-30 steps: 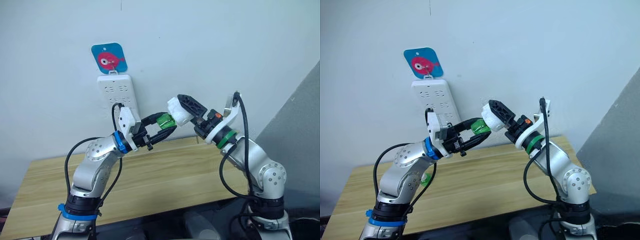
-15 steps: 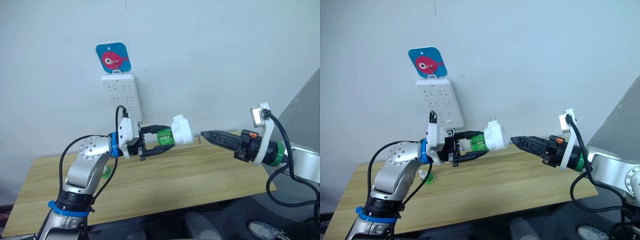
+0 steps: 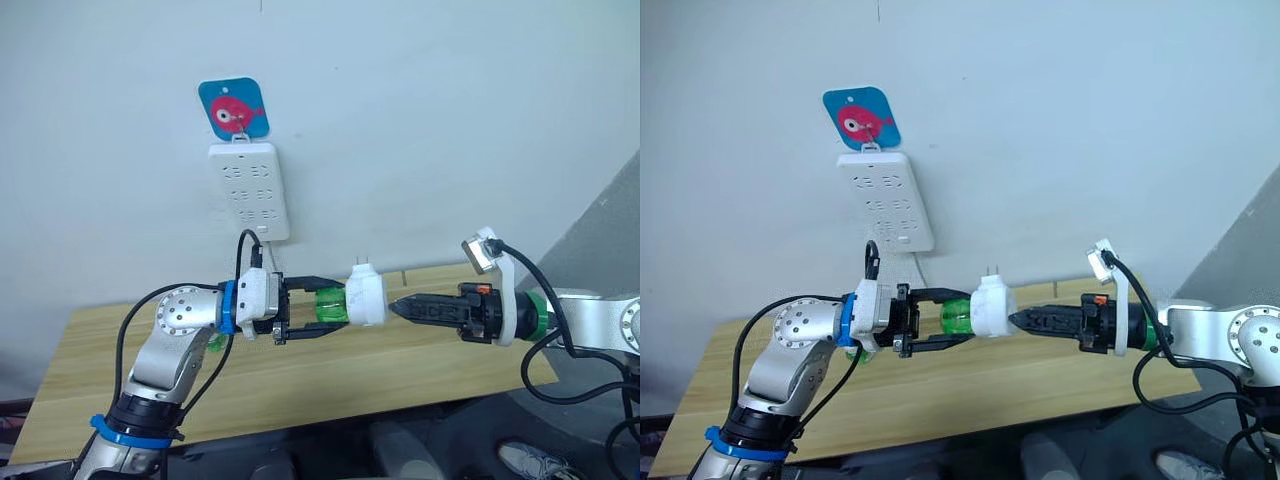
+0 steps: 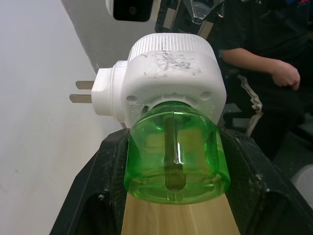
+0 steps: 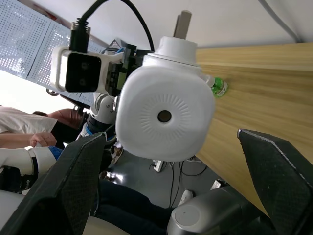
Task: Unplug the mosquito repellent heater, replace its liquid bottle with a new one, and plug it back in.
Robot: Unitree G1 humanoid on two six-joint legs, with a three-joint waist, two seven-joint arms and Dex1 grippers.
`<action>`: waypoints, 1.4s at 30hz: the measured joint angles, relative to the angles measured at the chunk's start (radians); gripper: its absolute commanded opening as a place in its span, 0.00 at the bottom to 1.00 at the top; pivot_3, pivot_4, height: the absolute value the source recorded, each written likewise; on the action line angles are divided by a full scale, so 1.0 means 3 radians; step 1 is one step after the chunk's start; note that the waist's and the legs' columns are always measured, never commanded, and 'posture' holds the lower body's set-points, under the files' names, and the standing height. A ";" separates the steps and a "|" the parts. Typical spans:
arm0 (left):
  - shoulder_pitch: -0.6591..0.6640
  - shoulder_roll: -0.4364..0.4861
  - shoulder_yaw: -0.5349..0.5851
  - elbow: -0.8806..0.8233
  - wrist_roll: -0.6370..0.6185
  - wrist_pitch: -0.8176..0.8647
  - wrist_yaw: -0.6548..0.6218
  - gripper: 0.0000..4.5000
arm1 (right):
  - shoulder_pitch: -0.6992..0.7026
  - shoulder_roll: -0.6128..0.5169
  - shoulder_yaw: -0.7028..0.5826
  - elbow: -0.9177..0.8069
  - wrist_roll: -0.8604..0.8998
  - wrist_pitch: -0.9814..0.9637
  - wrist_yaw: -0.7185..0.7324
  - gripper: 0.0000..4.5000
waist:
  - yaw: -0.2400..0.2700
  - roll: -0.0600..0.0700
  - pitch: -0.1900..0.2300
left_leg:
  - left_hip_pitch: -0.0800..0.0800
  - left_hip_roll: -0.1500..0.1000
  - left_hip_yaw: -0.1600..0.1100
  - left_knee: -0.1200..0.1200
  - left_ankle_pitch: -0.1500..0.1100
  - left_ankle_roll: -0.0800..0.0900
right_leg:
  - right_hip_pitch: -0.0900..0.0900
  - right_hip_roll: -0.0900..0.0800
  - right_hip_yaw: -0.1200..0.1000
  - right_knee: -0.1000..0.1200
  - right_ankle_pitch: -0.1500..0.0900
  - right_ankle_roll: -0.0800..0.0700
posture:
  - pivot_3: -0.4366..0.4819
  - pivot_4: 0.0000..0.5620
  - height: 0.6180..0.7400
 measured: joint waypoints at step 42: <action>-0.0205 0.0497 -0.0088 -0.0467 -0.0615 0.1581 0.0162 0.50 | -0.0464 0.0692 0.0449 0.0478 -0.0013 0.0291 -0.0199 0.68 | 0.0082 -0.0010 0.0030 | -0.0011 0.0001 -0.0002 -0.0001 0.0000 0.0001 | -0.0008 0.0000 -0.0002 -0.0009 0.0003 0.0005 | 0.33 0.18 1.00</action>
